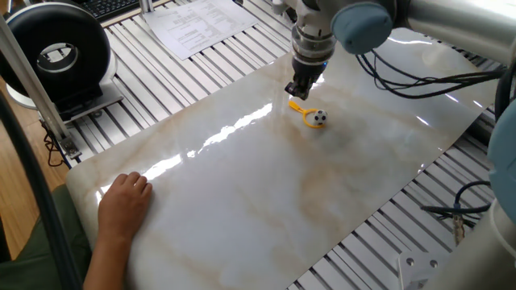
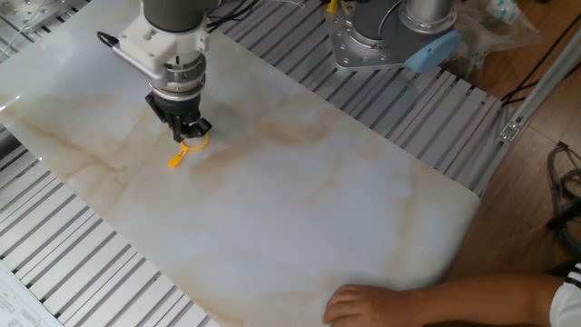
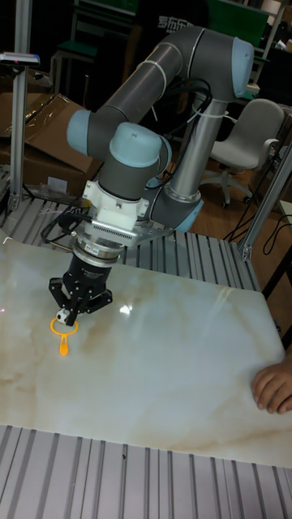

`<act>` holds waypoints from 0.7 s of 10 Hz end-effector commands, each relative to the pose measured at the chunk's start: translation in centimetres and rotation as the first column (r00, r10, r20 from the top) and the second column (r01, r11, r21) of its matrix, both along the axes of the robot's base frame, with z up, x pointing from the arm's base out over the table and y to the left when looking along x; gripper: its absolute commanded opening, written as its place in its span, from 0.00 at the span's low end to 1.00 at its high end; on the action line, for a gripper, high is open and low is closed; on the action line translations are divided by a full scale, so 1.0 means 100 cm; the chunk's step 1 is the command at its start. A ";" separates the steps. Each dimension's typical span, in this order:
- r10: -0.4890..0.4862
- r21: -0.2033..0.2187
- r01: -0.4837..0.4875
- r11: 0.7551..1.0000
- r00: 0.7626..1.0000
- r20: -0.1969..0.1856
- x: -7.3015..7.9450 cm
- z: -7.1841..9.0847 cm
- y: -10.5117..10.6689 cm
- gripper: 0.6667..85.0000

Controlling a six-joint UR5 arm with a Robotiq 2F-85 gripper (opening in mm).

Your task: Attach the bubble ring to the ball

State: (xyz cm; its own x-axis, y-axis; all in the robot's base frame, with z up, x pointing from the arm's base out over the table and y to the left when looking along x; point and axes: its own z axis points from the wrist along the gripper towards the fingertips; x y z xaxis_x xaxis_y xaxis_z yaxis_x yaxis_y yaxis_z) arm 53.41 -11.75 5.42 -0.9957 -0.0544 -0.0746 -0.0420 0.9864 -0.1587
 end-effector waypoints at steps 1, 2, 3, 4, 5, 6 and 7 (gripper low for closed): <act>-0.144 0.009 0.146 0.989 0.985 -0.092 -0.035 -0.002 -0.013 0.01; -0.173 0.081 0.181 0.980 0.980 -0.094 -0.036 -0.010 0.000 0.01; -0.181 0.135 0.189 0.973 0.981 -0.070 -0.032 -0.009 0.012 0.01; -0.176 0.144 0.186 0.972 0.981 -0.079 -0.038 -0.004 0.014 0.01; -0.173 0.146 0.182 0.972 0.982 -0.077 -0.037 -0.008 0.013 0.01; -0.172 0.161 0.177 0.971 0.984 -0.045 -0.029 -0.015 0.015 0.01; -0.172 0.160 0.176 0.971 0.984 -0.042 -0.028 -0.017 0.015 0.01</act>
State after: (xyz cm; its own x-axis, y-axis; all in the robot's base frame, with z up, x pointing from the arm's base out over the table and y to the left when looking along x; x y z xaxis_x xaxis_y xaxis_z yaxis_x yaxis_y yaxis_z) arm 50.32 -10.85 4.24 -0.9940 0.1073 -0.0220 0.1081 0.9934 -0.0373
